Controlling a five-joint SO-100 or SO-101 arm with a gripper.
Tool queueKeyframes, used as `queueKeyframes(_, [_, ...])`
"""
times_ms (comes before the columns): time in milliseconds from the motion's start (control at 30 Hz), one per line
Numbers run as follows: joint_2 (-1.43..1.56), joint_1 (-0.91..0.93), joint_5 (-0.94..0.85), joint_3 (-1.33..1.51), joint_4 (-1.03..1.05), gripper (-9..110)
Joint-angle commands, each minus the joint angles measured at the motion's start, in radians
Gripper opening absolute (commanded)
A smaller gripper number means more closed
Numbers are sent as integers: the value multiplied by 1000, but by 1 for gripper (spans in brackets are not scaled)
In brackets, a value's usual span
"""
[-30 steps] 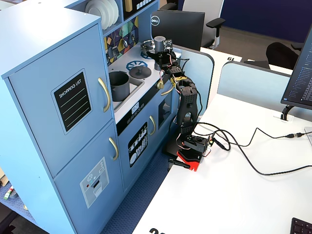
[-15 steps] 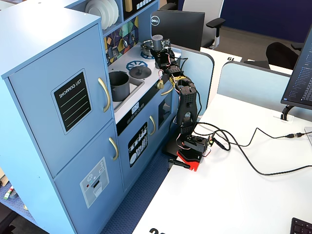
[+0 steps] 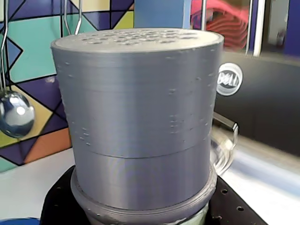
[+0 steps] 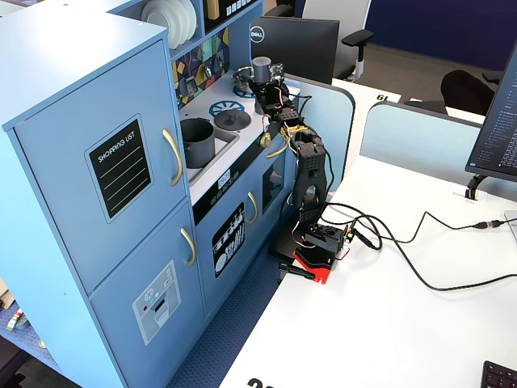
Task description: Put salt in the gray recipient
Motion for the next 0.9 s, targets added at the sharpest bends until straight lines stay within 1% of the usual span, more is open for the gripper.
queueKeyframes(0, [193,-57,107,-150,133,0])
queueKeyframes(167, [302,-155,245,-265,313,0])
queueKeyframes(233, [339,-201,302,-290,344,0])
queueKeyframes(333, [399,-281,469,-293,390,0])
queueKeyframes(433, [446,-357,595,-288,480,0])
queueKeyframes(500, [465,-411,678,-288,502,0])
queueKeyframes(733, [480,-592,1118,-285,592,0])
queueKeyframes(867, [492,-709,1361,-256,597,0])
